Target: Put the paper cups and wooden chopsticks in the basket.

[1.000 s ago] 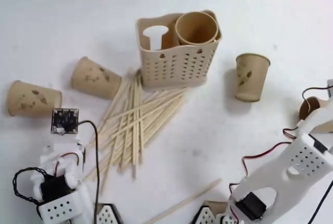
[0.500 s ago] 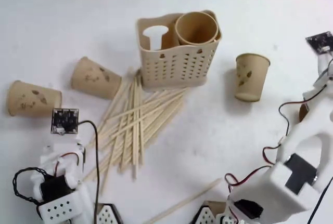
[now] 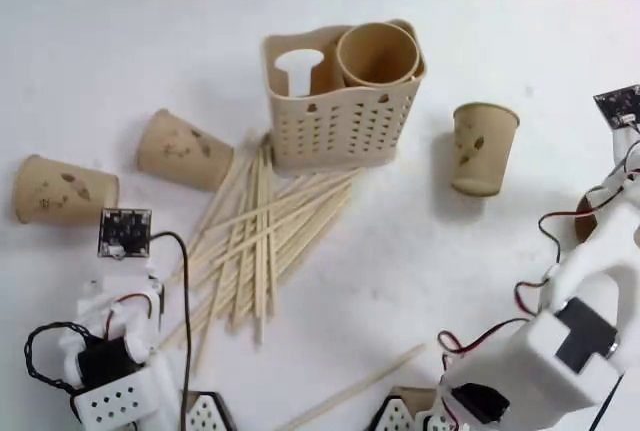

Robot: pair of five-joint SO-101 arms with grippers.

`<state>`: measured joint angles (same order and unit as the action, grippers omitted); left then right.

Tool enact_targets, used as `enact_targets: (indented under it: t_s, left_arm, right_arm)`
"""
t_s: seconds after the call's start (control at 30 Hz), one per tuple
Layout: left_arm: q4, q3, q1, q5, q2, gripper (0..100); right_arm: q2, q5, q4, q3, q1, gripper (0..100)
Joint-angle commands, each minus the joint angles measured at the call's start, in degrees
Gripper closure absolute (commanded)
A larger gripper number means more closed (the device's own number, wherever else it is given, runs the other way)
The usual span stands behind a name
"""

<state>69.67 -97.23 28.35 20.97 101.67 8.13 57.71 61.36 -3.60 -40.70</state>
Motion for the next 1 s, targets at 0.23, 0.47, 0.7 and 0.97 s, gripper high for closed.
enact_targets:
  t_s: [0.23,0.47,0.7,0.97]
  left_arm:
    - [0.4,0.0,0.1,0.7,-0.2,88]
    - [0.4,0.0,0.1,0.7,-0.2,88]
    - [0.4,0.0,0.1,0.7,-0.2,88]
    - [0.4,0.0,0.1,0.7,-0.2,88]
  right_arm:
    - [6.3,0.6,-7.6,0.7,-1.2,72.4]
    - [5.9,0.2,-7.3,0.7,-1.2,98.1]
    - [3.7,-6.4,3.3,8.4,-0.6,98.2]
    - [-0.3,-18.5,27.6,31.0,5.9,98.2]
